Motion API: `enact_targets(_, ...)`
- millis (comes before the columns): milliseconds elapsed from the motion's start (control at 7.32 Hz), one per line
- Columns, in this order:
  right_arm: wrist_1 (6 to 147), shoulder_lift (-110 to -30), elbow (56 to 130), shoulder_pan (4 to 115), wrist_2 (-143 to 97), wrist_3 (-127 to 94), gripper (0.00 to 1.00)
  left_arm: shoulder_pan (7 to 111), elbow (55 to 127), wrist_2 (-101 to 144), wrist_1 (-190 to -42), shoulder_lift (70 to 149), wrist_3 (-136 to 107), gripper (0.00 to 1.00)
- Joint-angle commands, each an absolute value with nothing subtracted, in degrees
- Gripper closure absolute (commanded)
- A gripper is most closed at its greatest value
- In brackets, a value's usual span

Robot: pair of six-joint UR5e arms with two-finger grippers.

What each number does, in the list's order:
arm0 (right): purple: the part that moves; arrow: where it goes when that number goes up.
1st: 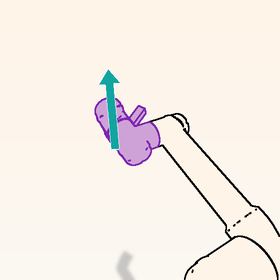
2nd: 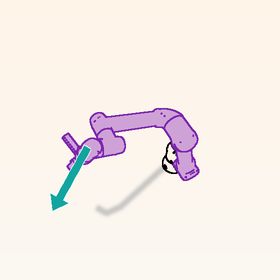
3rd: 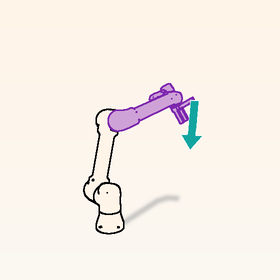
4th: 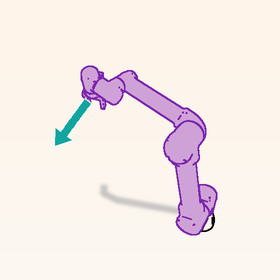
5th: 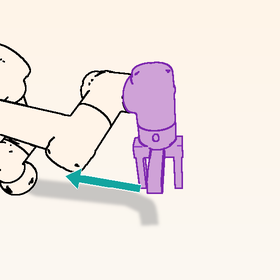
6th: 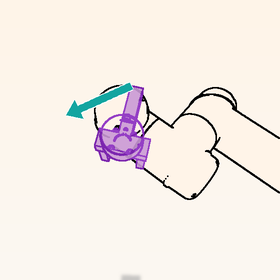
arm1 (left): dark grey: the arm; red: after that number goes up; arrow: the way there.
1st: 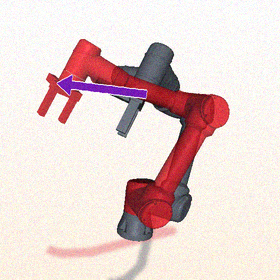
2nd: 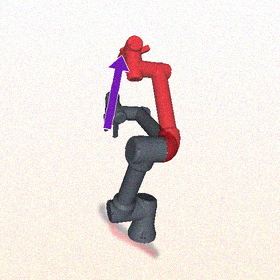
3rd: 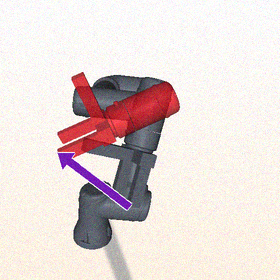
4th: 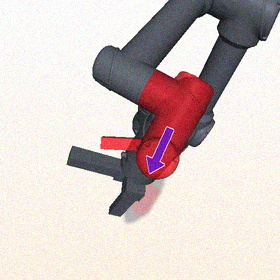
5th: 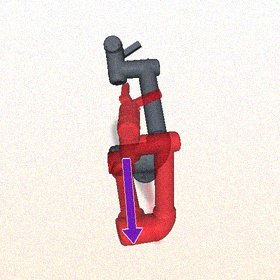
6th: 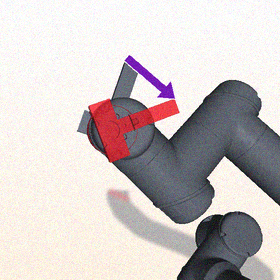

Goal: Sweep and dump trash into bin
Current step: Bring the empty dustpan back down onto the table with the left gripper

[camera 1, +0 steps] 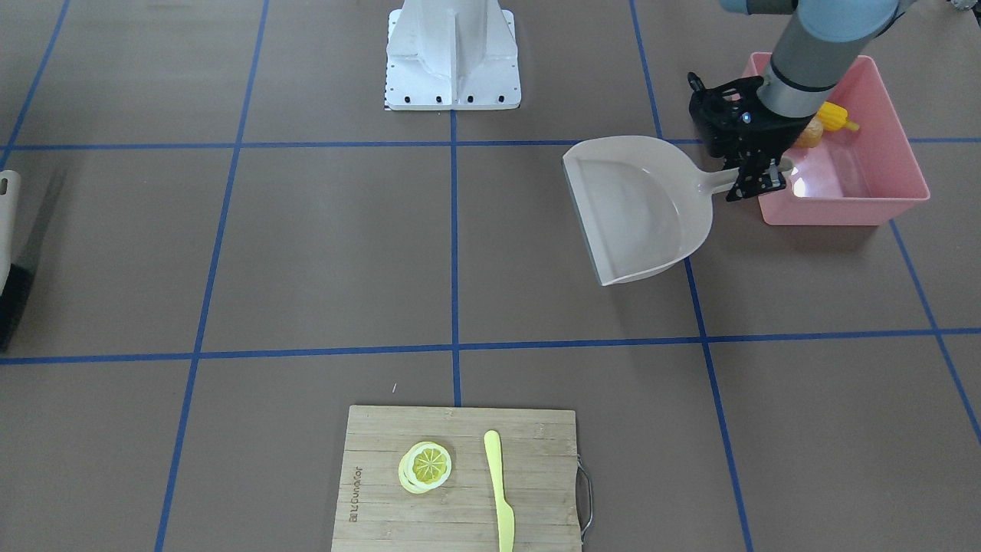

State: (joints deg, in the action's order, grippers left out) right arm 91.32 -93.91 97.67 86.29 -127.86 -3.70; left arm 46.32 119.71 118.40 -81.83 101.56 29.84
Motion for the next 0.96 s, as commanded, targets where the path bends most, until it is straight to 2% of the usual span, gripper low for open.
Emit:
enact_targets(0, 91.3, -94.2, 97.6, 86.3, -127.9, -4.0, 0.00, 39.2, 118.6, 118.6, -84.5, 101.0, 21.1, 1.00)
enact_targets(820, 91.3, -94.1, 97.6, 86.3, -127.9, -4.0, 0.00, 32.0, 117.9, 116.9, -90.0, 95.9, 20.1, 1.00)
